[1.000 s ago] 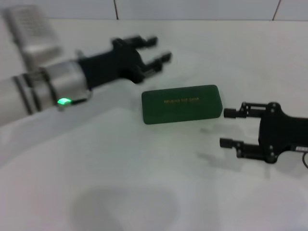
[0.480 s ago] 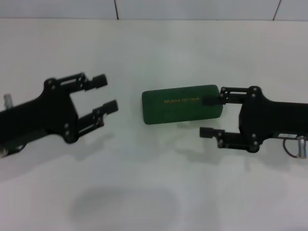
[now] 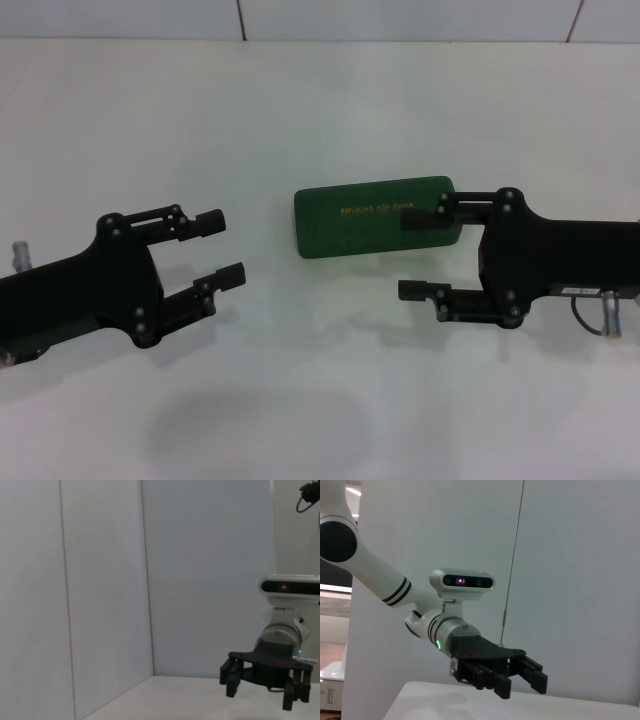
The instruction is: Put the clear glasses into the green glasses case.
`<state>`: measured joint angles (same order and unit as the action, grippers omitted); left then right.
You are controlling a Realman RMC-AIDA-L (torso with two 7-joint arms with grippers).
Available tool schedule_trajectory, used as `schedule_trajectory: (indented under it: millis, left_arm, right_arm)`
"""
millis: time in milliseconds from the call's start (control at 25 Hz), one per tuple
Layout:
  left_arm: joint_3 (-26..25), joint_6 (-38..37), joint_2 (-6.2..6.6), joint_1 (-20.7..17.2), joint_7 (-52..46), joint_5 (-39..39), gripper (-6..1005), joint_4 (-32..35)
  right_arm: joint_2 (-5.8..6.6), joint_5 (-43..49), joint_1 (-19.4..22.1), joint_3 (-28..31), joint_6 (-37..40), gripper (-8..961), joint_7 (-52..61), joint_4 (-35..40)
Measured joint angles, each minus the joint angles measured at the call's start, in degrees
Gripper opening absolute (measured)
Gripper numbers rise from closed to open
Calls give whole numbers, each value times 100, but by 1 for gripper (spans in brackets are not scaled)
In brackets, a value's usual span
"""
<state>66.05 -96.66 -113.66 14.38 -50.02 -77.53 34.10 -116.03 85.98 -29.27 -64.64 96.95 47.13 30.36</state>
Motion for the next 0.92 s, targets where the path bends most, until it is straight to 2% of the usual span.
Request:
schedule_trajectory:
  millis: [920]
  left_arm:
    - [-5,2,-22,-8,215,-87,513,-8]
  right_arm:
    - [-15,-22,6,-15,15,599,-157,-185]
